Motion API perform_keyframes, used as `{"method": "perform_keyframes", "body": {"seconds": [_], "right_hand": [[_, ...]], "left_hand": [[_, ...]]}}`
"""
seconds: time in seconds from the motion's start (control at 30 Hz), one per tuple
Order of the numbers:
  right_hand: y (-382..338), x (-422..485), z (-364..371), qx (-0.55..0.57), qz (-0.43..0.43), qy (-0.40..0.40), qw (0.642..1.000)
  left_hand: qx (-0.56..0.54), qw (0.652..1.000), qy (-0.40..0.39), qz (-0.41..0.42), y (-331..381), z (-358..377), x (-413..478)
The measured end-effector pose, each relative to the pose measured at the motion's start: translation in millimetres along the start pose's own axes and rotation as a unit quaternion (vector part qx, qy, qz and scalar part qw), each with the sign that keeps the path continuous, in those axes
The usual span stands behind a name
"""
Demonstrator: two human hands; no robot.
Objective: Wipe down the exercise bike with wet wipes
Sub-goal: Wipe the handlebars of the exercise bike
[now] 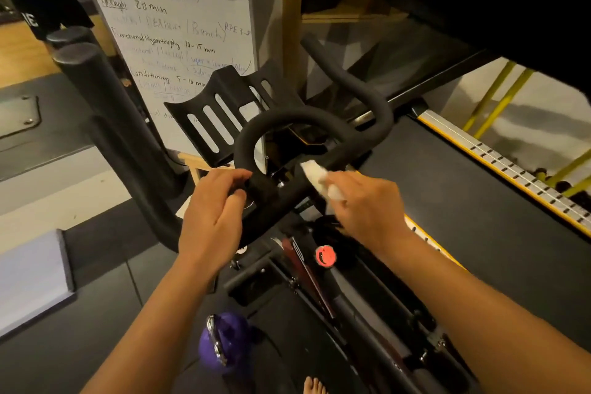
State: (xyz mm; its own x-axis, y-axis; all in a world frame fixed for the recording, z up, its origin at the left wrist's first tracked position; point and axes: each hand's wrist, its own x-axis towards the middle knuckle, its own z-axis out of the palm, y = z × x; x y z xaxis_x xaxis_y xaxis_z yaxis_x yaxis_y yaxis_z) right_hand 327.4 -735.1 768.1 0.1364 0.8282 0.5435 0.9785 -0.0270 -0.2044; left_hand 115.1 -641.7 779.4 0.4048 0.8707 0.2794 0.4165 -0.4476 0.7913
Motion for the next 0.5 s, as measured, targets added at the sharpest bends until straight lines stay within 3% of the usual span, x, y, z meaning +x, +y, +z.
{"method": "perform_keyframes", "body": {"seconds": [0.1,0.2,0.3,0.4,0.43,0.5], "right_hand": [[56.2,5.6,-12.7,-0.028,0.108,0.015,0.994],[42.3,11.3,-6.4,0.046,0.156,0.045,0.986],[-9.3,-3.4,4.2,0.034,0.094,0.027,0.995],[-25.0,-15.0,-0.4,0.085,-0.064,-0.084,0.991],[-15.3,-6.6,-4.1,0.124,-0.054,-0.071,0.988],[16.4,20.6,-9.1,0.173,0.068,0.050,0.981]], "left_hand": [[0.043,0.999,0.002,0.015,-1.5,1.8,-0.4],[0.085,0.996,0.011,0.016,-0.4,5.1,0.4],[0.124,0.991,0.019,0.042,3.6,6.6,-1.8],[0.133,0.987,-0.004,0.094,22.0,19.2,-0.3],[0.127,0.985,-0.017,0.113,31.4,26.4,3.1],[0.127,0.980,-0.045,0.146,48.9,42.8,15.1]]}}
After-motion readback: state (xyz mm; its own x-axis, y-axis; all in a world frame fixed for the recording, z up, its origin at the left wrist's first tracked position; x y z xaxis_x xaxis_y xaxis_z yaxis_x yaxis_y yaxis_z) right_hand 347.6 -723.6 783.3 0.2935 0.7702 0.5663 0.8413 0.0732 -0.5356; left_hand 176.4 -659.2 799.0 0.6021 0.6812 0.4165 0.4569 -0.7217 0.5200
